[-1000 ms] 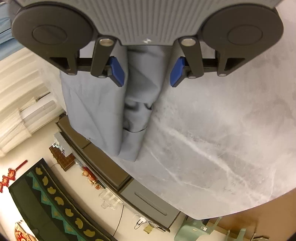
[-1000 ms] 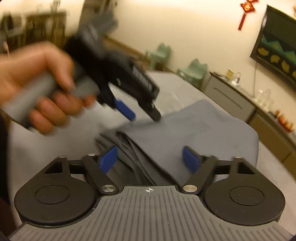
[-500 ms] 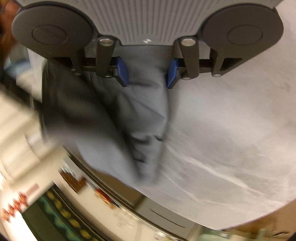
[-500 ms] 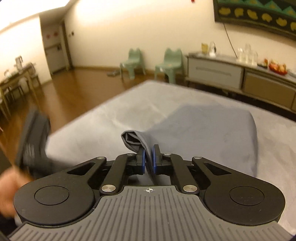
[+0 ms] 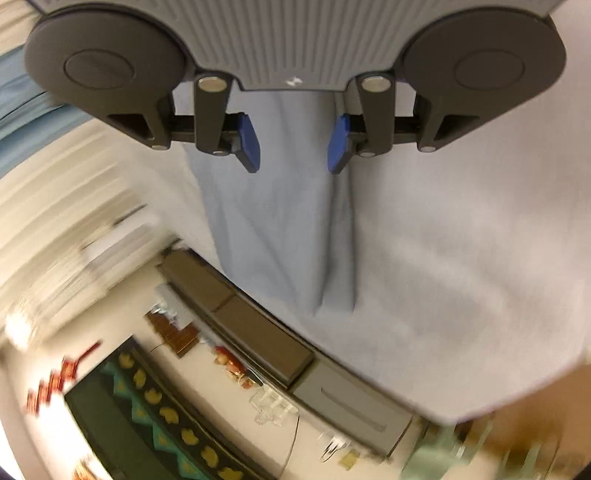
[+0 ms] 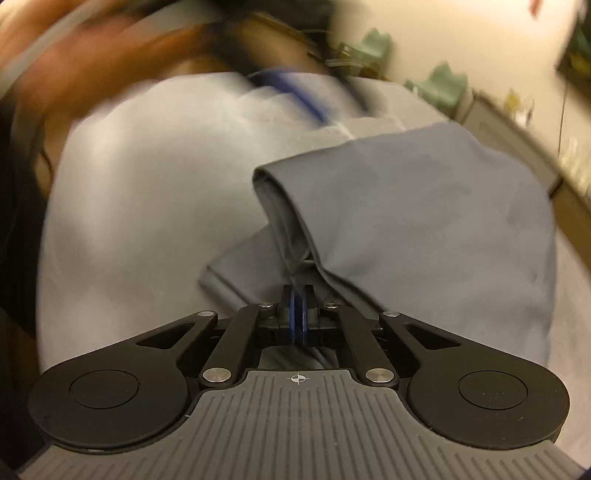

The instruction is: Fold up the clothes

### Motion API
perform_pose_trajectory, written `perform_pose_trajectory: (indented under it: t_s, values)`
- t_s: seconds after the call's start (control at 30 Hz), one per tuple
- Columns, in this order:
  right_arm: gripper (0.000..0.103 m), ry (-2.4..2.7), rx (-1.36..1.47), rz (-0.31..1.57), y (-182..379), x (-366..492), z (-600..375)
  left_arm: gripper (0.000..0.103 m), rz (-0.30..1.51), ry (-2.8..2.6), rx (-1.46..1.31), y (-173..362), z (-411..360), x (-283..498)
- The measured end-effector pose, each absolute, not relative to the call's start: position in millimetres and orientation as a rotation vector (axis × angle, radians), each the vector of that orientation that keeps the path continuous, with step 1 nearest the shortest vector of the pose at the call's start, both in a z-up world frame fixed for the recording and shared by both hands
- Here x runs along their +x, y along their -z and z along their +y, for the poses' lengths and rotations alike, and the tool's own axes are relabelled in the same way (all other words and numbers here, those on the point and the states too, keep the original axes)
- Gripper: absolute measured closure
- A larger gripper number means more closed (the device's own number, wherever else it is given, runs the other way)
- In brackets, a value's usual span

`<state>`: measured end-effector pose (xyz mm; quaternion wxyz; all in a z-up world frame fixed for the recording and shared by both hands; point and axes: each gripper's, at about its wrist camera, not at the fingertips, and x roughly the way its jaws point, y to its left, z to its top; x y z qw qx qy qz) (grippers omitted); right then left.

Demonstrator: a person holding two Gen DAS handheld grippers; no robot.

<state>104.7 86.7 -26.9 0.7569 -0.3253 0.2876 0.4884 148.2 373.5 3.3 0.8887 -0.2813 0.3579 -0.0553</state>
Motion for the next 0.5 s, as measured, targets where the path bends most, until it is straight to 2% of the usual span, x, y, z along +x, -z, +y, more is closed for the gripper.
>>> perform_pose_trajectory:
  t_s: [0.07,0.17,0.23,0.27,0.3,0.4,0.5]
  values:
    - [0.100,-1.062,-0.709,0.611,20,103,83,0.061,0.737,0.088,-0.480,-13,360,168]
    - [0.093,-1.083,-0.496,0.569,-31,119,49,0.061,0.766,0.067,-0.486,-6,356,174]
    - [0.069,-1.047,-0.354,0.549,-55,142,26,0.061,0.815,0.091,-0.509,8,354,169]
    - [0.067,-1.012,-0.289,0.552,-61,156,17,0.061,0.843,0.103,-0.506,16,352,164]
    - [0.060,-0.938,-0.244,0.574,-57,177,9,0.061,0.869,0.118,-0.509,23,348,160]
    - [0.058,-0.726,-0.187,0.691,-24,230,-2,0.060,0.896,0.156,-0.553,35,334,149]
    - [0.058,-0.623,-0.115,0.764,1,259,-12,0.068,0.846,0.171,-0.563,30,322,133]
